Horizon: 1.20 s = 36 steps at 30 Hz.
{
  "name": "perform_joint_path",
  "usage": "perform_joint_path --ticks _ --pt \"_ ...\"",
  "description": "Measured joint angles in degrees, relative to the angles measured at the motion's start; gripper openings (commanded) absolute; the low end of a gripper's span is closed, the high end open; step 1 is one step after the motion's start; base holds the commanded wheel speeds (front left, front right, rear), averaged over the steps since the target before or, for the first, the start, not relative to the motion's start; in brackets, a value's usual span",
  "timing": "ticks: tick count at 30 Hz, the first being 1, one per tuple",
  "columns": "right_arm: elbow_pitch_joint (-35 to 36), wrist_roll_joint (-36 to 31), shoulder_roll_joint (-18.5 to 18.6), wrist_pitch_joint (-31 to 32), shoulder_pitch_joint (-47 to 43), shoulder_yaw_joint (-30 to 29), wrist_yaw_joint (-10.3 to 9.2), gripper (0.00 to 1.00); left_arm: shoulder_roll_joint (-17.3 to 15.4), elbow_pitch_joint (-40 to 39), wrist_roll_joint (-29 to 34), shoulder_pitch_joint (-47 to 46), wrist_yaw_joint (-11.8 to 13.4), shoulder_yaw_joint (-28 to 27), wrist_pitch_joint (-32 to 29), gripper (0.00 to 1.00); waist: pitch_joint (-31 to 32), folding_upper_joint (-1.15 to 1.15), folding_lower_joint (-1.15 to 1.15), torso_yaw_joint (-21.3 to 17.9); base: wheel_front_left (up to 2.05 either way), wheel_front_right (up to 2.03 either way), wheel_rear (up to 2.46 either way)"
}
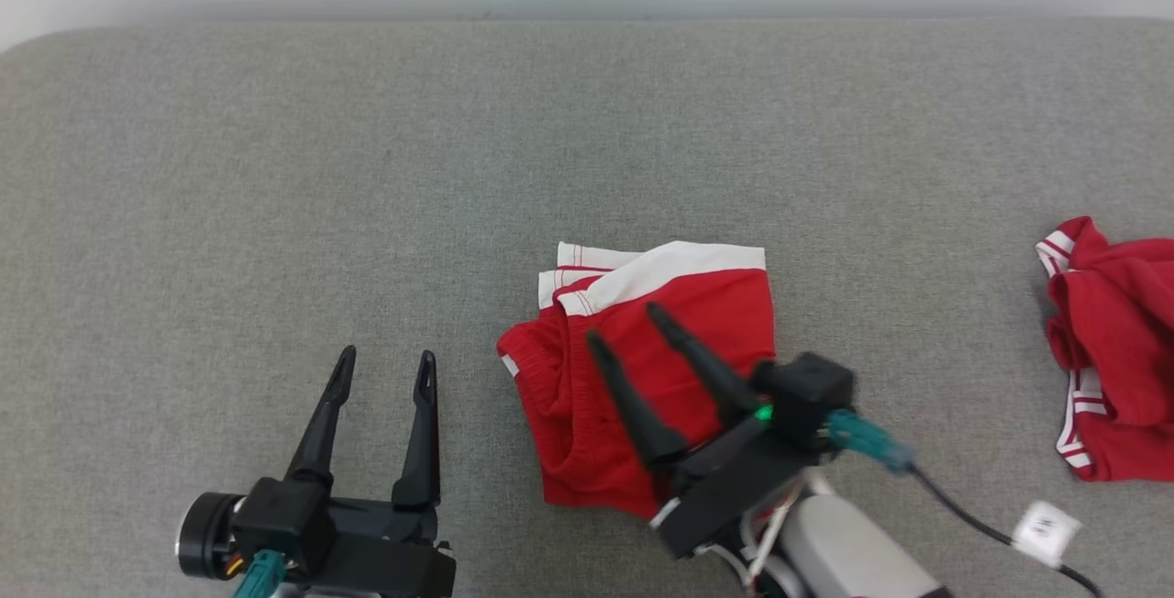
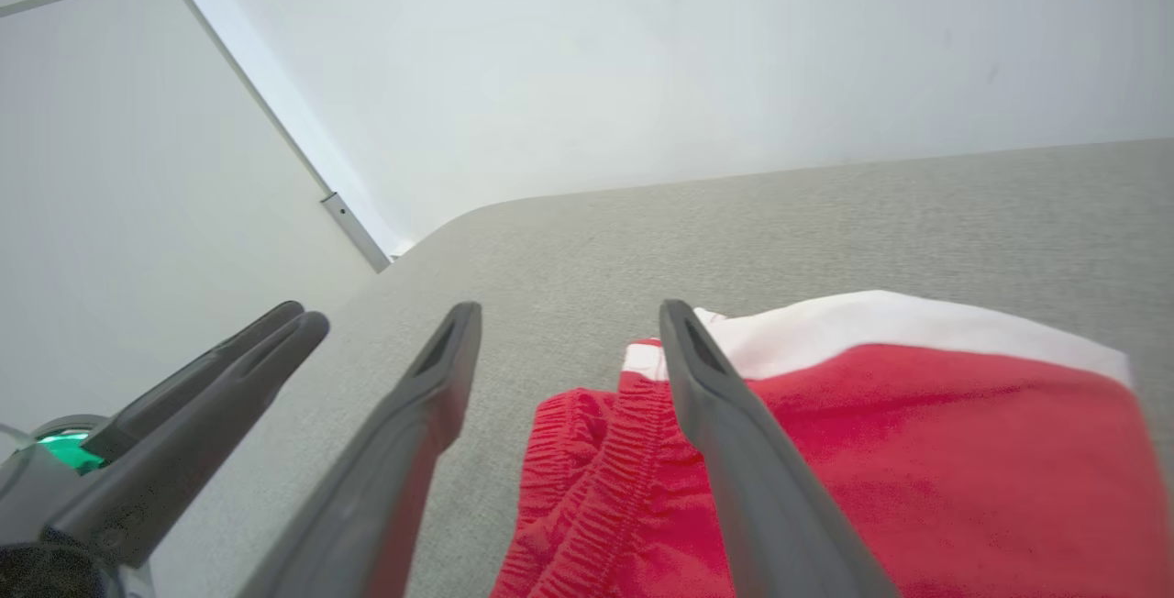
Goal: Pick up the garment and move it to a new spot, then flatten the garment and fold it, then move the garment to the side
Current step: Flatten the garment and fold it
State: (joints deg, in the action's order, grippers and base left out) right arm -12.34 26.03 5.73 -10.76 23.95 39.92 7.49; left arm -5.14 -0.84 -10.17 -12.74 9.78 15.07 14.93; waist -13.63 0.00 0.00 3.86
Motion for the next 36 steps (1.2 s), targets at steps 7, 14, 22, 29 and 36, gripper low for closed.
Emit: perform_joint_path --ticks 7,14,22,29,36 --pt "5.4 -3.3 1.8 0.4 -4.1 -9.3 0.0 1.0 -0.8 -0.9 0.2 0.7 0.6 -1.9 0.0 1.0 1.4 0.0 0.0 -1.1 0.0 0.0 0.0" --pt "9.6 -8.1 2.2 1.8 -9.1 -19.5 0.0 1.0 -1.7 -1.8 0.2 2.0 1.4 -4.0 0.0 1.0 3.4 0.0 0.0 -2.3 0.0 0.0 0.0" --pt "14.5 -11.1 1.8 3.8 -15.2 -26.4 0.0 1.0 -2.6 -1.8 0.2 4.5 1.5 -5.4 0.0 1.0 5.8 0.0 0.0 -3.4 0.0 0.0 0.0" --pt "19.0 -13.2 1.7 6.6 -21.6 -28.6 0.0 1.0 -3.3 -1.7 0.2 5.9 1.9 -5.8 0.0 1.0 7.5 0.0 0.0 -3.9 0.0 0.0 0.0" --pt "20.8 -13.8 1.7 7.7 -24.2 -29.1 0.0 1.0 -3.8 -1.8 0.2 6.6 2.4 -6.0 -0.6 1.0 8.1 0.0 0.0 -4.5 0.0 0.0 0.0"
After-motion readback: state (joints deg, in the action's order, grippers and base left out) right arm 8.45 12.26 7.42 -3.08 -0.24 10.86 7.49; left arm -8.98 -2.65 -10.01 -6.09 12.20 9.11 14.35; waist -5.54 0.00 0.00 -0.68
